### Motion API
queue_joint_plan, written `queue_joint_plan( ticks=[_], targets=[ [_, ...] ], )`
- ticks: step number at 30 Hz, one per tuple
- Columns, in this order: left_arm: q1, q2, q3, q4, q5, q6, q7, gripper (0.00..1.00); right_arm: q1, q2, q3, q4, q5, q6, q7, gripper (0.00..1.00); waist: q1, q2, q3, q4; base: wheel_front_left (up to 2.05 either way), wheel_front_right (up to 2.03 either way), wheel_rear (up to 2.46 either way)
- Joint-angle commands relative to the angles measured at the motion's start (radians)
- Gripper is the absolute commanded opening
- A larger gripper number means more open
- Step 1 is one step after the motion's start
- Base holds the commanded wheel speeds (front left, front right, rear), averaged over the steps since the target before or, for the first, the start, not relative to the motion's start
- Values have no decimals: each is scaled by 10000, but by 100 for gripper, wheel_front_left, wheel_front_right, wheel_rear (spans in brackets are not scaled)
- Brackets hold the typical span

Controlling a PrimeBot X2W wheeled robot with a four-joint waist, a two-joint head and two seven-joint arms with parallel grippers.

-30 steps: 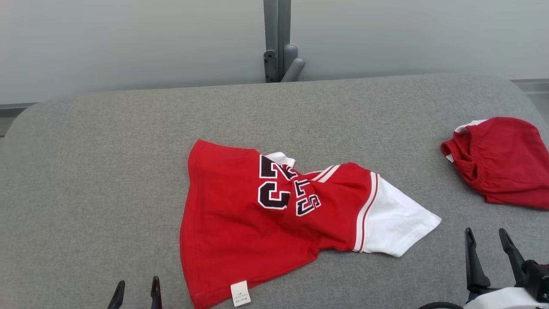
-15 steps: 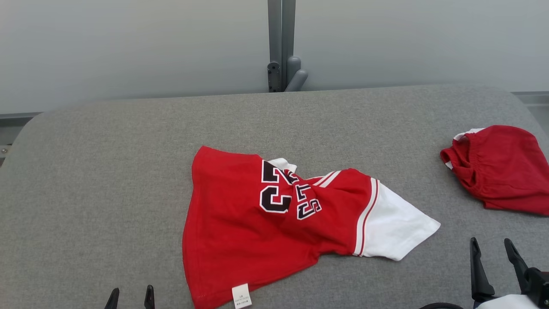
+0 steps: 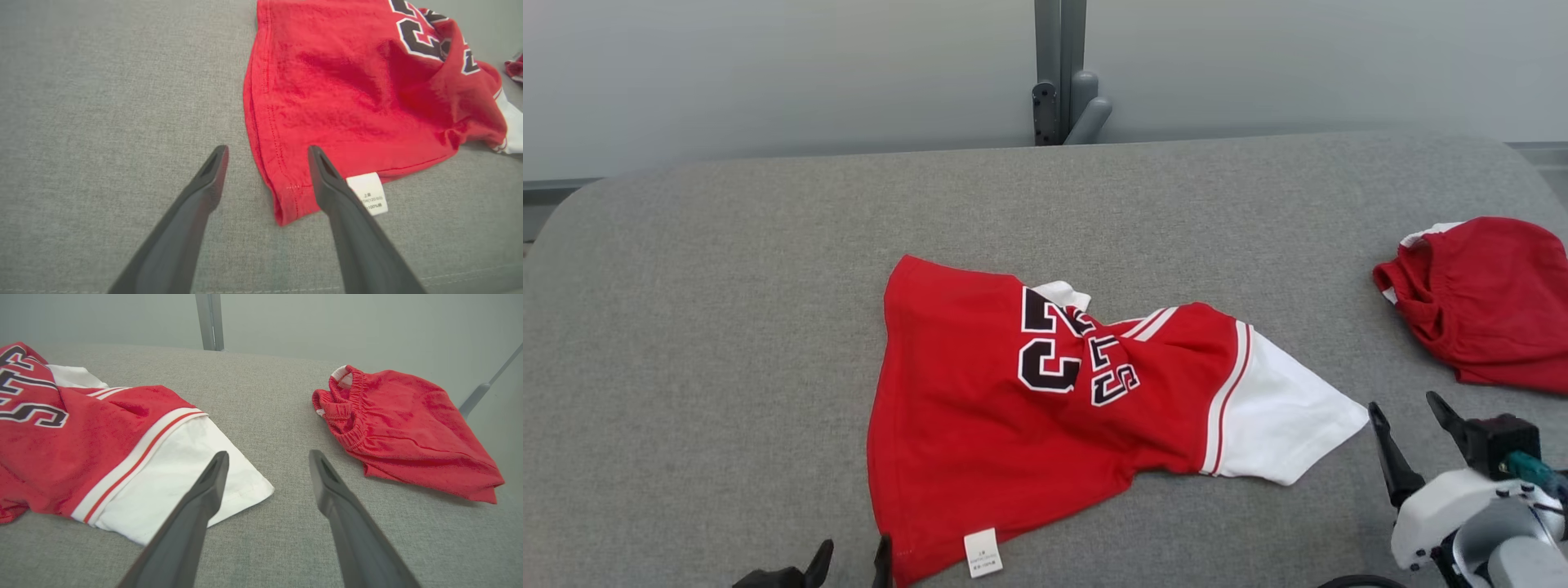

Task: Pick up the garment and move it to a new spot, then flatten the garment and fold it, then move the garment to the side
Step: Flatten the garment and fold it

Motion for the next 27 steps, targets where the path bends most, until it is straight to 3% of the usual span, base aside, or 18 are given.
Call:
queue_joint_plan(
  ticks=[1, 6, 12, 27],
  targets=[
    [-66, -45, 4, 3, -146, 108, 168, 100, -160, -153, 183, 144, 126, -13, 129, 100, 0, -1, 100, 65, 0, 0, 0],
    [-535, -213, -322, 22, -252, 455, 1252, 100, -1517, -996, 1884, 1378, 894, -15, 1081, 100, 0, -1, 601, 173, 0, 0, 0],
    [-950, -286, -455, 248, -344, 593, 1676, 100, -2497, -1465, 3240, 2619, 1540, -13, 1483, 100, 0, -1, 967, 322, 0, 0, 0],
    [-1260, -332, -868, 661, -568, 481, 1962, 100, -3420, -1564, 5078, 4662, 2824, -18, 819, 100, 0, -1, 1154, 395, 0, 0, 0]
  ],
)
